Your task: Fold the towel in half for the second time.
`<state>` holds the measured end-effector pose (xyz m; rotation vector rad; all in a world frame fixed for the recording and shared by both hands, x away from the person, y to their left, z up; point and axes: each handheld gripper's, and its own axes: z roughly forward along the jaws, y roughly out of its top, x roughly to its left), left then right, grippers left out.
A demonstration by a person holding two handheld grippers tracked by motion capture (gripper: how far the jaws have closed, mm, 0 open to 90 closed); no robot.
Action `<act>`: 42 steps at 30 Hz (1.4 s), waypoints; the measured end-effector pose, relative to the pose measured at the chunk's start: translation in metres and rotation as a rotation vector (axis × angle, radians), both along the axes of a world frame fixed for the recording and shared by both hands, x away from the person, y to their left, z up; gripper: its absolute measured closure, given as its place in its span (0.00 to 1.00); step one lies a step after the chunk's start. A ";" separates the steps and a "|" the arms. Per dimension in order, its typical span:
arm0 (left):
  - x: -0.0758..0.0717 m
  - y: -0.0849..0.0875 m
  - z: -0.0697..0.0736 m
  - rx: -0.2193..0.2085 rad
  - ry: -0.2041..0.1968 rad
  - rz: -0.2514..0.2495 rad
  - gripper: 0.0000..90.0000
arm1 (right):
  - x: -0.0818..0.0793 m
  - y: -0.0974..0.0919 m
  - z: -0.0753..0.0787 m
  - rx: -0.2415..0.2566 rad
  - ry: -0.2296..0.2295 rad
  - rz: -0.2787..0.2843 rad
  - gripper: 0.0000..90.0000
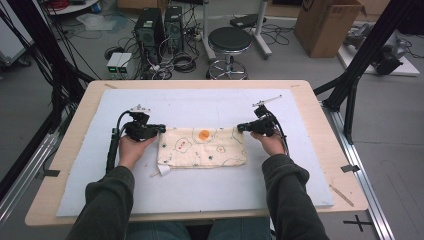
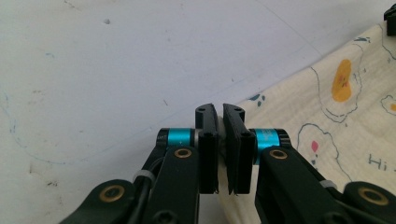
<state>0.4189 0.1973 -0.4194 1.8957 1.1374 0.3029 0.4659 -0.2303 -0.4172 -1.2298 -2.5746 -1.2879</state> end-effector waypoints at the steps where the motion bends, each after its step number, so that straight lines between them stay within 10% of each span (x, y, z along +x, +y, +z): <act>1: -0.001 0.000 0.000 -0.002 -0.001 -0.003 0.94 | -0.001 0.000 0.000 0.008 0.003 0.000 0.94; 42: -0.030 0.010 -0.001 -0.073 -0.060 -0.054 0.94 | -0.029 -0.002 0.013 0.060 -0.047 0.089 0.94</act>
